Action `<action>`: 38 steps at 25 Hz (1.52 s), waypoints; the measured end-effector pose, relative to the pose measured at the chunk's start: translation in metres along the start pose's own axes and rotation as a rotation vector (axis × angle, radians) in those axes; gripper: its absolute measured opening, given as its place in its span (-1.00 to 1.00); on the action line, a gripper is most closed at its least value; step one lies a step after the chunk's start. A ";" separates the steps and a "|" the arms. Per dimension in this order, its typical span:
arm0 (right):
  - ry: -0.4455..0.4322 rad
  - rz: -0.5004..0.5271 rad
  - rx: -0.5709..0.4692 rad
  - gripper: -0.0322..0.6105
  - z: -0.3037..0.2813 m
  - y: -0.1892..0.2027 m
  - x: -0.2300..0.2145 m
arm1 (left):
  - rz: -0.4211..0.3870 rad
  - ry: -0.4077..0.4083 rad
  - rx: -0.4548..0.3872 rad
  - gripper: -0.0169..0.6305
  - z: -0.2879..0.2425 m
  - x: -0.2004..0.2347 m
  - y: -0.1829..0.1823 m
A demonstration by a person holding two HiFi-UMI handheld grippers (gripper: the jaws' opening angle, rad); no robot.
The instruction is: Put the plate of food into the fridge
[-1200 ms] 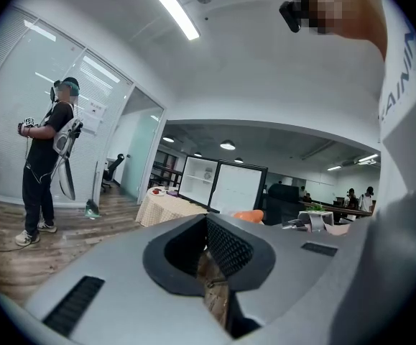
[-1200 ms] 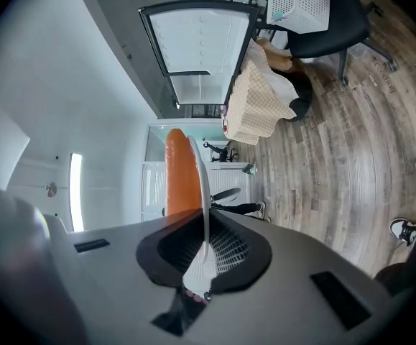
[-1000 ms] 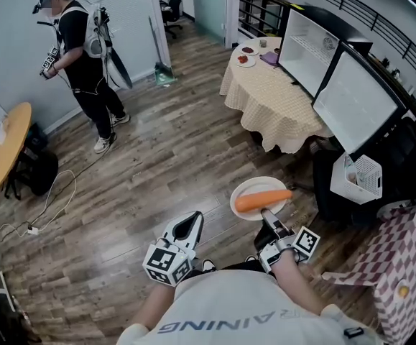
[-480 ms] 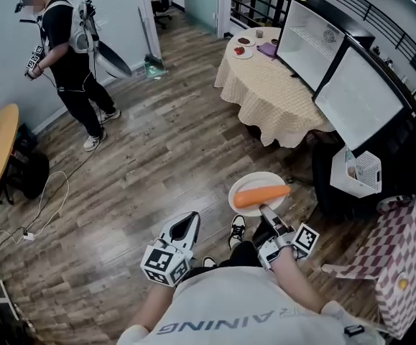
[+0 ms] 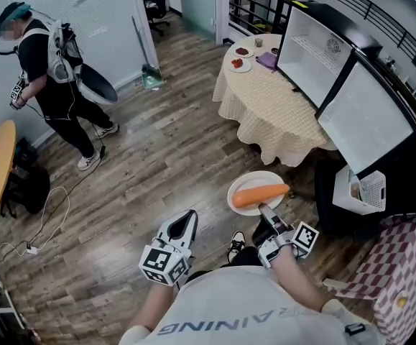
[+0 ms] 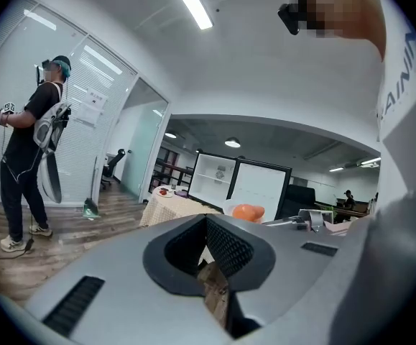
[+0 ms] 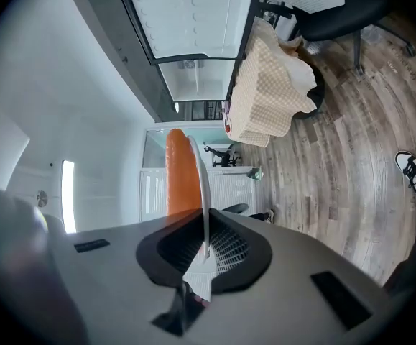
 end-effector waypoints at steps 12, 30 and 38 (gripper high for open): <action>0.004 -0.010 0.037 -0.79 -0.061 -0.089 0.026 | -0.007 -0.028 0.022 -0.92 -0.108 0.017 -0.021; -0.010 -0.039 -0.056 -0.79 -0.117 -0.176 0.029 | -0.026 0.093 0.052 -0.92 -0.236 0.044 -0.036; -0.053 -0.018 -0.190 -0.79 -0.166 -0.197 0.057 | -0.046 0.227 0.029 -0.92 -0.299 0.098 -0.062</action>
Point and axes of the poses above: the fingertips, and each gripper's own axes: z backward along the fingers, x to its left, y out of its underside, the point moved 2 cm from there along z, backward along the fingers, and after that the axes turned 12 degrees about -z, right-handed, at the moved point
